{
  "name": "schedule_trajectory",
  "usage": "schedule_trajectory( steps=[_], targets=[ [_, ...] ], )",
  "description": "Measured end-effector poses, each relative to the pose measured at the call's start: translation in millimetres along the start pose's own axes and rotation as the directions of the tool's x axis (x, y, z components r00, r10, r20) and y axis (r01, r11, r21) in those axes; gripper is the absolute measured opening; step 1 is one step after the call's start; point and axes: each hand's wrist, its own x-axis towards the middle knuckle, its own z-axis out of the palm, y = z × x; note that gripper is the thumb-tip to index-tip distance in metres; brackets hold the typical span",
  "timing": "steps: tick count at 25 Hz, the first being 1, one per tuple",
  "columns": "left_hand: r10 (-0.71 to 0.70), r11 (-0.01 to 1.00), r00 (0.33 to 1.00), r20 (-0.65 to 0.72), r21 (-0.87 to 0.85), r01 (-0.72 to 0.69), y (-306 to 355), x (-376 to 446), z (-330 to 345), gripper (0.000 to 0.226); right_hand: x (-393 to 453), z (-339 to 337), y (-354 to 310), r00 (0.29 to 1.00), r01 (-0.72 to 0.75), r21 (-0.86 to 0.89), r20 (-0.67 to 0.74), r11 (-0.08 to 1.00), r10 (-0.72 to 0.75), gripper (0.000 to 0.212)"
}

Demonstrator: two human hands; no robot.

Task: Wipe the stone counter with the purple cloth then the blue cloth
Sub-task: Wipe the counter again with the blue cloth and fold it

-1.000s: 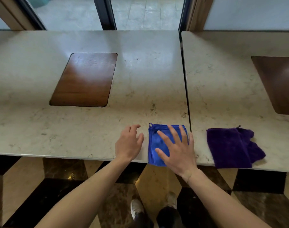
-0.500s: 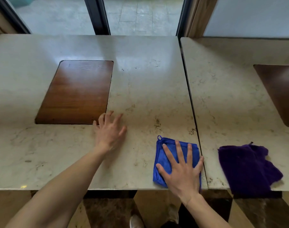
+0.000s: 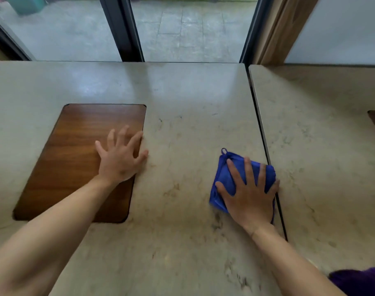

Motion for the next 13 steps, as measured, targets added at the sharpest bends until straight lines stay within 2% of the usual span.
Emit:
schedule_trajectory(
  steps=[3, 6, 13],
  targets=[
    [-0.033, 0.999, 0.999, 0.021, 0.011, 0.033, -10, 8, 12, 0.069, 97, -9, -7, 0.998, -0.039, 0.015, -0.057, 0.999, 0.04, 0.072],
    [-0.026, 1.0, 0.999, 0.042, 0.018, 0.025, -9, 6, 12, 0.068, 209, -22, -15, 0.994, -0.089, 0.037, 0.064, 0.995, 0.087, 0.074],
    [-0.009, 0.998, 0.999, 0.049, 0.056, 0.006, -10, 7, 17, 0.068, 412, -44, -49, 0.991, -0.1, 0.059, 0.094, 0.993, 0.094, 0.078]
  ],
)
